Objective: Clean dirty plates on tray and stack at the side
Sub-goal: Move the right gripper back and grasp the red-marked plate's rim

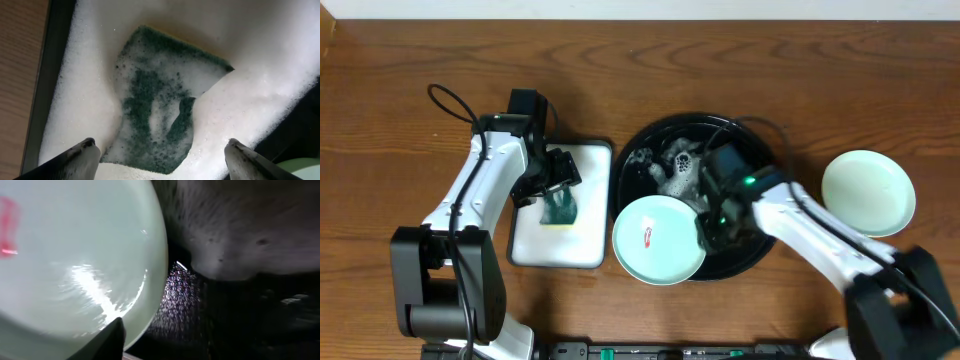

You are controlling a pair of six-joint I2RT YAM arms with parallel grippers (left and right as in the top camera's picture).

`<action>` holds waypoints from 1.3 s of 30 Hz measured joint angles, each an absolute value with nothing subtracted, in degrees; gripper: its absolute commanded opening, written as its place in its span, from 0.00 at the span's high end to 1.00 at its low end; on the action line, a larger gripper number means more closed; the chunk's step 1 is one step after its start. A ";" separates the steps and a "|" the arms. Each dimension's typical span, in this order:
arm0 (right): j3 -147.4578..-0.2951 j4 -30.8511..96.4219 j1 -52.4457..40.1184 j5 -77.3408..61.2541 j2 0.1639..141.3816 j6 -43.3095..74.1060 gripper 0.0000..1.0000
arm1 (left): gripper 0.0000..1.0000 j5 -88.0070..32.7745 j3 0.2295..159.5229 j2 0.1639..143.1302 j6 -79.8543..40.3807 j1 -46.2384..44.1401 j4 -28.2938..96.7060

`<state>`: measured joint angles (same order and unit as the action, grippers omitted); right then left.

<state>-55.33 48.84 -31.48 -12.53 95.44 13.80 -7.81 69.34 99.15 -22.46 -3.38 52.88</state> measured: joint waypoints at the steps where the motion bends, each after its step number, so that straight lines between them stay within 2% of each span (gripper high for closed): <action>1: -55.27 48.23 -31.99 -12.36 96.75 13.96 0.78 | 0.17 -7.81 69.34 99.15 -22.46 -3.38 52.88; 4: -55.27 46.48 -32.91 -11.86 99.66 14.74 0.95 | 0.17 -7.81 69.34 99.15 -22.44 -3.38 52.90; 6: -55.42 45.52 -32.60 -11.70 100.14 15.77 0.99 | 0.17 -7.81 69.34 99.15 -22.46 -3.38 52.90; 12: -56.16 44.71 -31.31 -12.16 99.59 16.40 0.99 | 0.17 -7.81 69.34 99.15 -22.46 -3.38 52.90; 18: -57.32 42.13 -25.34 -5.58 95.85 16.91 0.99 | 0.17 -7.81 69.34 99.15 -22.44 -3.38 52.90; 23: -58.59 34.92 -19.55 1.76 92.82 12.58 0.99 | 0.17 -7.81 69.34 99.15 -22.44 -3.38 52.90; 29: -58.61 33.28 -18.15 3.62 93.97 10.63 0.99 | 0.17 -7.81 69.34 99.15 -22.46 -3.38 52.90; 30: -58.61 33.28 -18.15 3.64 94.32 10.61 0.98 | 0.17 -7.81 69.34 99.15 -22.46 -3.38 52.90; 33: -58.61 33.39 -18.17 3.51 95.26 10.90 0.77 | 0.17 -7.81 69.34 99.15 -22.46 -3.38 52.90; 35: -58.61 33.50 -18.17 3.38 95.55 10.72 0.76 | 0.17 -7.81 69.34 99.15 -22.46 -3.38 52.90; 37: -58.61 33.74 -18.17 3.18 95.55 10.17 0.81 | 0.17 -7.81 69.34 99.15 -22.46 -3.38 52.88; 39: -58.61 34.06 -18.09 3.03 95.57 10.15 0.81 | 0.17 -7.81 69.34 99.15 -22.44 -3.38 52.62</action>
<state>-58.61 34.06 -18.09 3.03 95.57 10.15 -7.81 69.34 99.15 -22.44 -3.38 52.62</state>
